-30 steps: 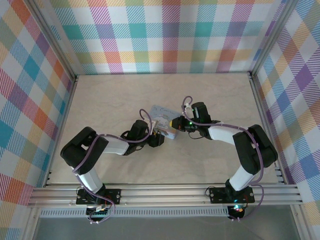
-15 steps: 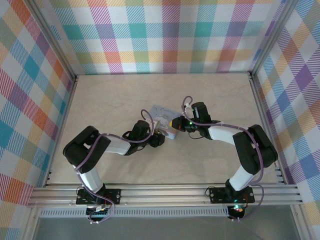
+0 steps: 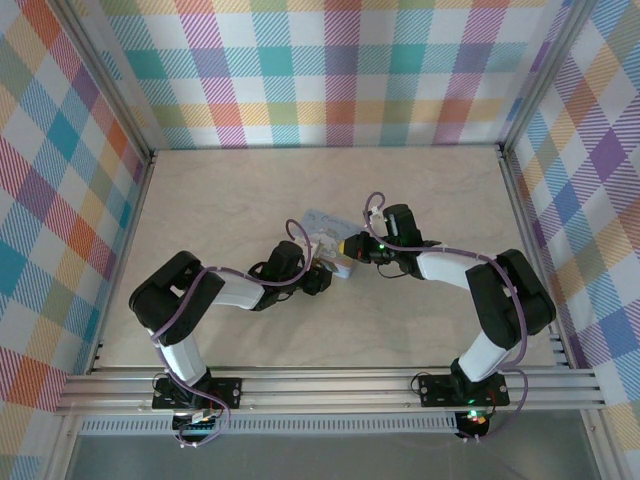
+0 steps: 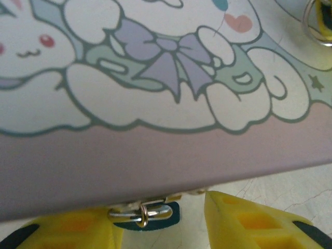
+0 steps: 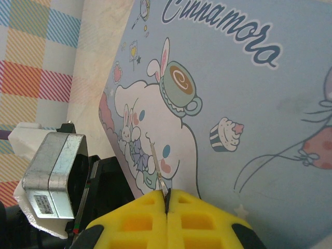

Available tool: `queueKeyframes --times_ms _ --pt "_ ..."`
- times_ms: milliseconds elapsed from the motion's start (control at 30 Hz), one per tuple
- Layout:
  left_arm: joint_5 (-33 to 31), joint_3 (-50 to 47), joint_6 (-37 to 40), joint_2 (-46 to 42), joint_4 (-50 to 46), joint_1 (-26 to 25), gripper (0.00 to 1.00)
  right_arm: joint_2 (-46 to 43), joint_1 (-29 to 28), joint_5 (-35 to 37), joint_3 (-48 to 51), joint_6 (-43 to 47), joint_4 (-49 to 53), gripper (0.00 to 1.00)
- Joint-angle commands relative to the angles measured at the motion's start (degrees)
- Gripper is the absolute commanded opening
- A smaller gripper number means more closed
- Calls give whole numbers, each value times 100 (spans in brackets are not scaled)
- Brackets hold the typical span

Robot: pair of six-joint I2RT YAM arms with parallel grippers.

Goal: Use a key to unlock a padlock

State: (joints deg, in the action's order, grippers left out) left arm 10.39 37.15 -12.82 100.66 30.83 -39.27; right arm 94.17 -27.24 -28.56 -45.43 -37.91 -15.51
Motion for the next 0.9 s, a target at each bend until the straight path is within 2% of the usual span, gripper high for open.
queueKeyframes --times_ms 0,467,700,867 --pt "-37 178 -80 86 47 -74 42 30 -57 1 162 94 570 0" --pt "10 213 -239 -12 29 -81 30 -93 -61 37 159 140 513 0" --pt "290 232 -874 -399 -218 -81 30 -781 -62 547 -2 687 809 0" --pt "446 345 -1358 -530 -583 -77 29 -1379 -62 929 310 954 808 0"
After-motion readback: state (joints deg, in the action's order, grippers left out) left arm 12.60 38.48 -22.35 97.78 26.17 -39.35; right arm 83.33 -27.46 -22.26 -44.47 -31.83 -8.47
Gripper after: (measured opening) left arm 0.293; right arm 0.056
